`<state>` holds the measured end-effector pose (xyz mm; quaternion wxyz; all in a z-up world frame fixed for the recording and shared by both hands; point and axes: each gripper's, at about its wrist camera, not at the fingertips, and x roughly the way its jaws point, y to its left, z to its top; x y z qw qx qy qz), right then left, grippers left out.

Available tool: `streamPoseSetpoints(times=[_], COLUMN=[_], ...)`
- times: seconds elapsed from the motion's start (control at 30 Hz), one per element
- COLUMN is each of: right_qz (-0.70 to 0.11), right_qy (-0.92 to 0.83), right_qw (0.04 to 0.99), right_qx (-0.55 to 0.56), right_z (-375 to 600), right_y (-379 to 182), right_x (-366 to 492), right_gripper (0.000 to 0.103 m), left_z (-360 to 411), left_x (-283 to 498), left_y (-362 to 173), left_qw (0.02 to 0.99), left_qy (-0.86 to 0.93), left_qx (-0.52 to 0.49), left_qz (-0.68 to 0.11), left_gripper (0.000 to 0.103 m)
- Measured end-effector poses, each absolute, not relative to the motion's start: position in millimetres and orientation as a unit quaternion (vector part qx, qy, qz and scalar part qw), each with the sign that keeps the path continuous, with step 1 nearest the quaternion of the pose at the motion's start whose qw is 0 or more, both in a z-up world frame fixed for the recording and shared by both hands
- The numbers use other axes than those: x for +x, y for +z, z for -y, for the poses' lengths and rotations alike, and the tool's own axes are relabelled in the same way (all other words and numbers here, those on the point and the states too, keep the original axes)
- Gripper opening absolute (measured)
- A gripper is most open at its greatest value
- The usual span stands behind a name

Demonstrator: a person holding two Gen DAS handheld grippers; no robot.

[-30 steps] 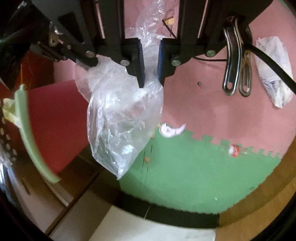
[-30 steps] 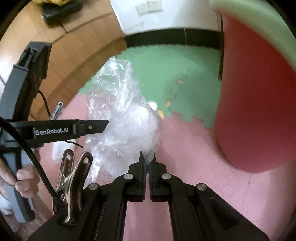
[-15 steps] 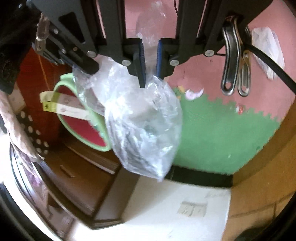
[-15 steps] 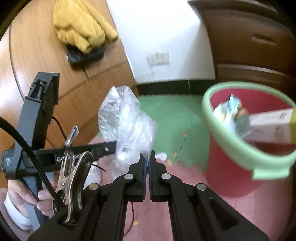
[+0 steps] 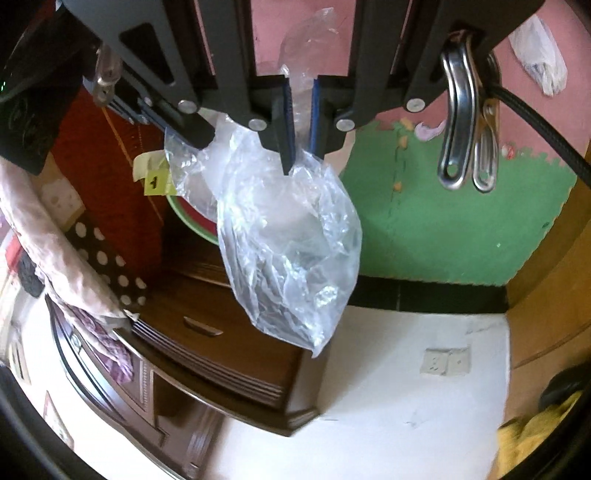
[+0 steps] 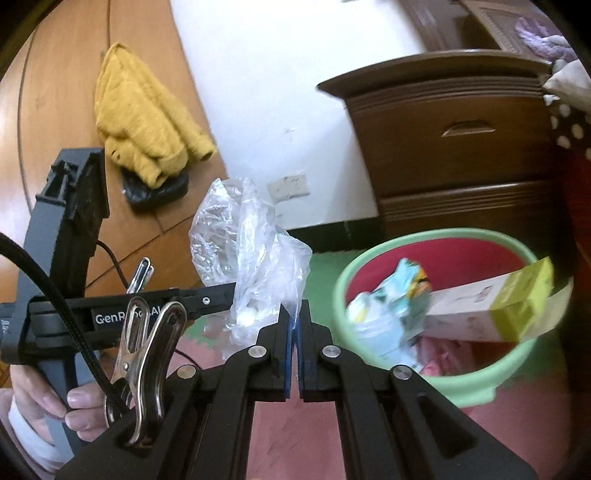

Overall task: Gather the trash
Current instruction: 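Lift the clear bag with both tools and carry it over the red bucket, then lower the clear bag into the bucket and open both tools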

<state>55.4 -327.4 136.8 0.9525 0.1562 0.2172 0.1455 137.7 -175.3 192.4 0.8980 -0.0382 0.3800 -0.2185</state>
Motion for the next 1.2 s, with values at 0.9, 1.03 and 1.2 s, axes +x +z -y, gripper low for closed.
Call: streamPoseSetpoints(times=[0.9,1.03,1.2], right_qz=[-0.238,-0.236,-0.238], right_qy=[-0.011,-0.012,-0.012], right_qw=[0.958,0.957,0.956], right_qx=[0.159,0.171,0.173], right_z=[407,412,411], right_y=[100,99,99], right_x=[86,84,87], right_gripper=[0.017,0.019,0.022], left_z=[284,280,273], left_x=[191,190,189], left_y=[124,121,122], left_qw=[0.872,0.873,0.874], left_qy=[-0.233,-0.228,-0.223], left_qx=[0.009,0.007,0.008], left_qz=[-0.431,-0.432,-0.431], left_gripper=[0.017,0.022,0.023])
